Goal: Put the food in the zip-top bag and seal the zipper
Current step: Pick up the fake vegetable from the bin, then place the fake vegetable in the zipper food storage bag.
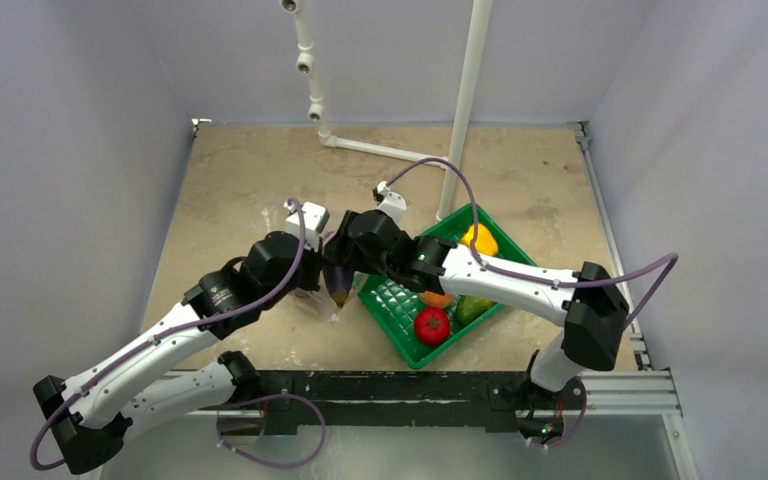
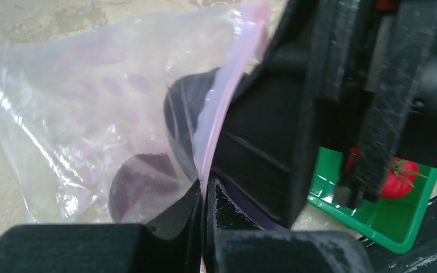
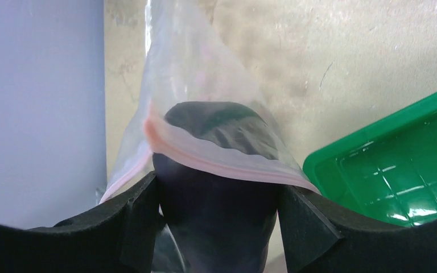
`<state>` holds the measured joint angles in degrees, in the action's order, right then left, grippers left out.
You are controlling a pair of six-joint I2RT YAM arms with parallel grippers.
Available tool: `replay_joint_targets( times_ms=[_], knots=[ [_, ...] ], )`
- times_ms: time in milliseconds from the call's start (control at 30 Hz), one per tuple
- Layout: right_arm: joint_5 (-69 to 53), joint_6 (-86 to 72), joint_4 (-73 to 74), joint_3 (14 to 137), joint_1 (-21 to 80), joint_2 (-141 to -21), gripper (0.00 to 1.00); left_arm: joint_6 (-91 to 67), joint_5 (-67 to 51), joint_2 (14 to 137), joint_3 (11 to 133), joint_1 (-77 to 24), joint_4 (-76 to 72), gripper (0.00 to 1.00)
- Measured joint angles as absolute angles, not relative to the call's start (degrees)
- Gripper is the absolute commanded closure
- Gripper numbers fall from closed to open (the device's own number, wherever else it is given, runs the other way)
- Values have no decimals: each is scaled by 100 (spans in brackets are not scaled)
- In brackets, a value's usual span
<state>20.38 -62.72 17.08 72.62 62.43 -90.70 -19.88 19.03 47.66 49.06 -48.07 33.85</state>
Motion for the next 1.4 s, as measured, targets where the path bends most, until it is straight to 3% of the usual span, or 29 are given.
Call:
replay_joint_targets(
  times_ms=[100, 467, 900, 1400],
  knots=[
    [2224, -6438, 1761, 7430, 6217, -9223, 37, -1992, 1787, 4759, 4906, -4814, 3336, 100],
    [2475, -6676, 1750, 7559, 6206, -9262, 2, -2003, 1721, 4733, 4906, -4814, 3245, 100],
    [2392, -6370, 1828, 7524, 6198, -8584, 2, -2064, 2034, 4626, 4906, -4816, 3280, 100],
    [2923, -6519, 3520, 7164, 6128, -7446, 4, -2150, 2143, 4617, 4906, -4818, 3395, 100]
  ],
)
